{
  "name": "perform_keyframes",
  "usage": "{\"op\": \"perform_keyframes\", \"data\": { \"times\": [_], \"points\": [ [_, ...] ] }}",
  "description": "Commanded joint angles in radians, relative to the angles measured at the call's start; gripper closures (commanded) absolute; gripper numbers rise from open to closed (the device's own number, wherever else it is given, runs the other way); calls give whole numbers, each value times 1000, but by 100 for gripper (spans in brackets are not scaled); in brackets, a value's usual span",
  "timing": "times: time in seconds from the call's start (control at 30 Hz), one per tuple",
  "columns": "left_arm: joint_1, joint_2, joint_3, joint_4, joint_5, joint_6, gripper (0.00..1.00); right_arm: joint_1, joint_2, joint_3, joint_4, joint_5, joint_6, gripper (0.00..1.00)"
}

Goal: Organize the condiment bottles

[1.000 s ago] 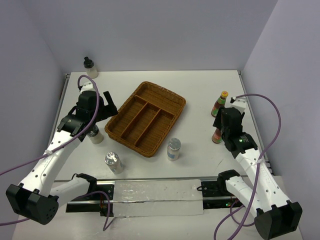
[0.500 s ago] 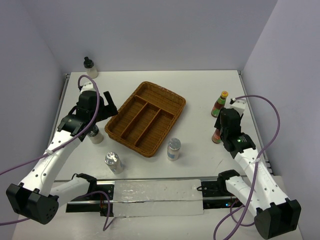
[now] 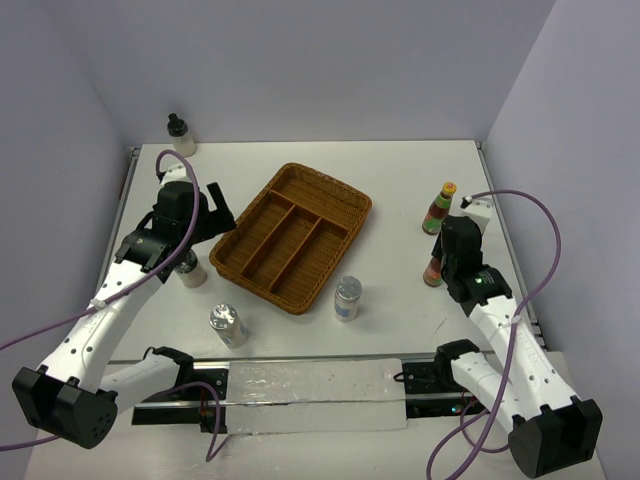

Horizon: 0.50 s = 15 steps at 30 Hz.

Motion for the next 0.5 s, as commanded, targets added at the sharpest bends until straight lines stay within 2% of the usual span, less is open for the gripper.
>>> {"op": "perform_keyframes", "data": {
  "times": [0.0,0.23,0.47],
  "points": [
    [-1,-8,1,17,-14,-4,1,-4,-31,168,-14,-12,1,91],
    [-1,-11,4,5,-26,-8,0,36,79,430,-51,-128,1,91],
    [-1,-29,-1,-11,-50,-14,0,203,264,641,15,-117,1,91]
  ]
}}
